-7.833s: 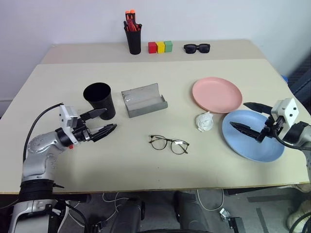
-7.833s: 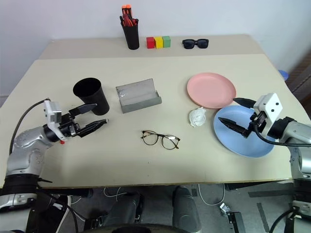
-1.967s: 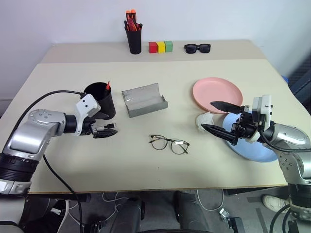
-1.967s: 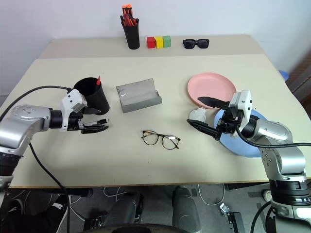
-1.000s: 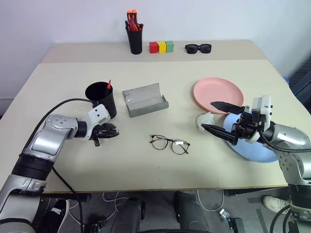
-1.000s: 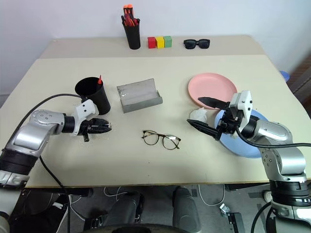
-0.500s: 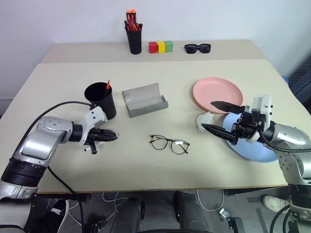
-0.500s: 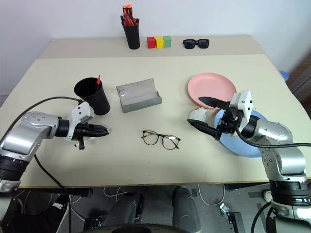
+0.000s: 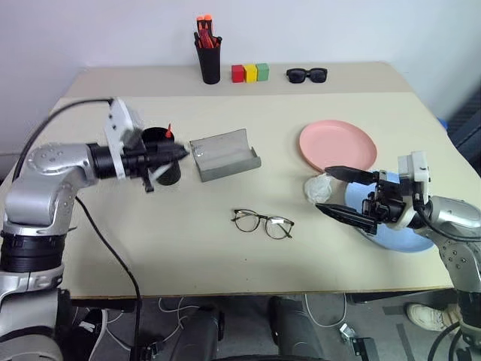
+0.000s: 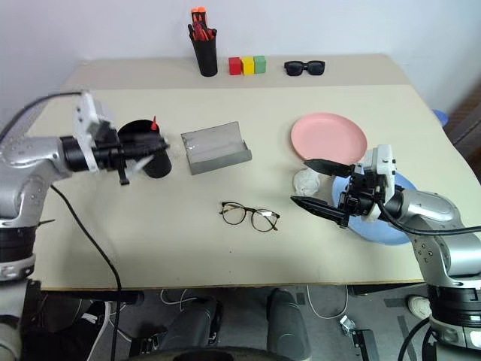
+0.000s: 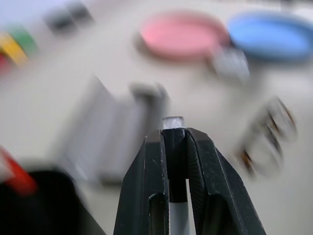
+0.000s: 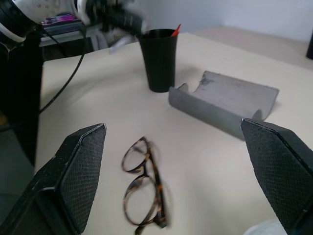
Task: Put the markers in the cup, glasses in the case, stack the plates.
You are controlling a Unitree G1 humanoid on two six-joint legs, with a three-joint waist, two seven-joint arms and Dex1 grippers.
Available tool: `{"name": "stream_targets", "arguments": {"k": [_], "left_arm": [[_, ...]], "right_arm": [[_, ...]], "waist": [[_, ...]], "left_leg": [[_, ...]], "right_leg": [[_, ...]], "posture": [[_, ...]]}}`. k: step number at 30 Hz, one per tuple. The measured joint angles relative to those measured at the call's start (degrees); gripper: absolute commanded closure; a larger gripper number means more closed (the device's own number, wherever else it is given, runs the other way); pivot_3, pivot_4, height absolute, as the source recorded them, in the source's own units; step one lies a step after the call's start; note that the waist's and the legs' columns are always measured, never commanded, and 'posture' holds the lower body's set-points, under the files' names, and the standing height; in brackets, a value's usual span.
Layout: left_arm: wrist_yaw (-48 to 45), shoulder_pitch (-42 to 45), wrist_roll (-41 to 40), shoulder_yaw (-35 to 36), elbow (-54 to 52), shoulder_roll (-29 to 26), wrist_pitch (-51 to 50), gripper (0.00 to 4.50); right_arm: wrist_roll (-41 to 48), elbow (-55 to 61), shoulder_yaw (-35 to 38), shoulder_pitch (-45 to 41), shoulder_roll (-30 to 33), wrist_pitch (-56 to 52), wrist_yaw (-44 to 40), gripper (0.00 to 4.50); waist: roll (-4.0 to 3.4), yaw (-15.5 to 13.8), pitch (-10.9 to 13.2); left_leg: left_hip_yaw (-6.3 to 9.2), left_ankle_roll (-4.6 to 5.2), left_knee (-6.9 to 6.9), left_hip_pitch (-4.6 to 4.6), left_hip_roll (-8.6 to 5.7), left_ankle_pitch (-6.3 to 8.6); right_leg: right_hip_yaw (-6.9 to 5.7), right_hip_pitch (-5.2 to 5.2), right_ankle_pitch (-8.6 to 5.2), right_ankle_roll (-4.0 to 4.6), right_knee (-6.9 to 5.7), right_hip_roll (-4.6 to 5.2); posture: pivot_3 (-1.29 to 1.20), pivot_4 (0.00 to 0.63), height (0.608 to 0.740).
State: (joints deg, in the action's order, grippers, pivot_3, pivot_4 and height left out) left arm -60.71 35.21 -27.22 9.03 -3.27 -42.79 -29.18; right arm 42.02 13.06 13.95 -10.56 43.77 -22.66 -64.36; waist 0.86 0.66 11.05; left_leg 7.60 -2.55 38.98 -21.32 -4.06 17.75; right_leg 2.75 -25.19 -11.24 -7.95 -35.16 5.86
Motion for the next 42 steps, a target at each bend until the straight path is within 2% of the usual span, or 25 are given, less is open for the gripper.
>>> {"name": "stream_targets", "arguments": {"k": [8,16,24,29,35,38,42], "left_arm": [[10.99,5.75,-0.56,6.04,4.03,6.25,8.69,4.48],[19.68,6.16,5.57,9.99,16.31,8.54,28.56,4.48],[20.13,4.29,7.05,9.73,24.79,12.51,39.78,4.48],[19.59,3.61,6.94,8.01,28.2,16.33,41.44,4.48],[20.19,4.94,6.58,7.82,29.84,18.18,42.21,4.48],[20.5,4.48,6.76,7.51,29.97,18.26,42.9,3.13],[20.18,3.21,6.17,7.56,29.96,18.26,42.96,1.07]], "right_arm": [[-0.47,-0.25,0.06,-0.09,-0.09,0.11,0.05,0.0],[-0.92,-0.69,0.06,-0.21,-0.27,0.19,0.46,0.0],[-1.32,-0.98,0.04,-0.78,-0.41,0.54,0.56,0.0],[-1.43,-1.03,-0.12,-1.08,-0.42,0.56,0.57,0.0],[-1.49,-1.02,-0.15,-1.08,-0.61,0.56,1.14,0.0],[-1.48,-0.99,-0.15,-1.03,-0.66,0.56,1.27,0.0],[-1.49,-0.99,-0.15,-0.84,-0.66,0.56,1.3,0.0]], "waist": [[0.0,0.03,0.0],[0.02,-0.06,-0.01],[0.03,-0.15,-0.02],[0.03,-0.1,-0.02],[0.03,-0.08,-0.02],[0.03,-0.01,-0.02],[0.03,-0.05,-0.02]], "left_leg": [[0.0,0.0,0.0,0.01,-0.01,0.0],[-0.01,-0.01,0.0,0.0,-0.02,0.0],[-0.01,-0.01,0.03,0.0,-0.04,0.0],[-0.01,-0.01,0.03,-0.01,-0.04,0.0],[-0.01,0.0,0.03,-0.01,-0.04,0.0],[-0.01,0.0,0.03,0.0,-0.04,0.0],[-0.01,0.0,0.03,-0.01,-0.04,0.0]], "right_leg": [[0.0,-0.01,0.01,0.0,0.0,0.0],[0.0,-0.01,0.01,-0.01,0.03,0.01],[0.0,0.01,0.02,-0.02,0.02,0.03],[0.0,0.0,0.02,-0.02,0.02,0.02],[0.0,0.0,0.02,-0.02,0.02,0.02],[0.0,0.0,0.02,-0.02,0.01,0.02],[0.0,0.0,0.02,-0.02,0.01,0.02]], "posture": [[0.0,0.15,0.74],[0.0,0.15,0.74],[0.0,0.15,0.74],[0.0,0.15,0.74],[0.0,0.15,0.74],[0.0,0.15,0.74],[0.0,0.15,0.74]]}}
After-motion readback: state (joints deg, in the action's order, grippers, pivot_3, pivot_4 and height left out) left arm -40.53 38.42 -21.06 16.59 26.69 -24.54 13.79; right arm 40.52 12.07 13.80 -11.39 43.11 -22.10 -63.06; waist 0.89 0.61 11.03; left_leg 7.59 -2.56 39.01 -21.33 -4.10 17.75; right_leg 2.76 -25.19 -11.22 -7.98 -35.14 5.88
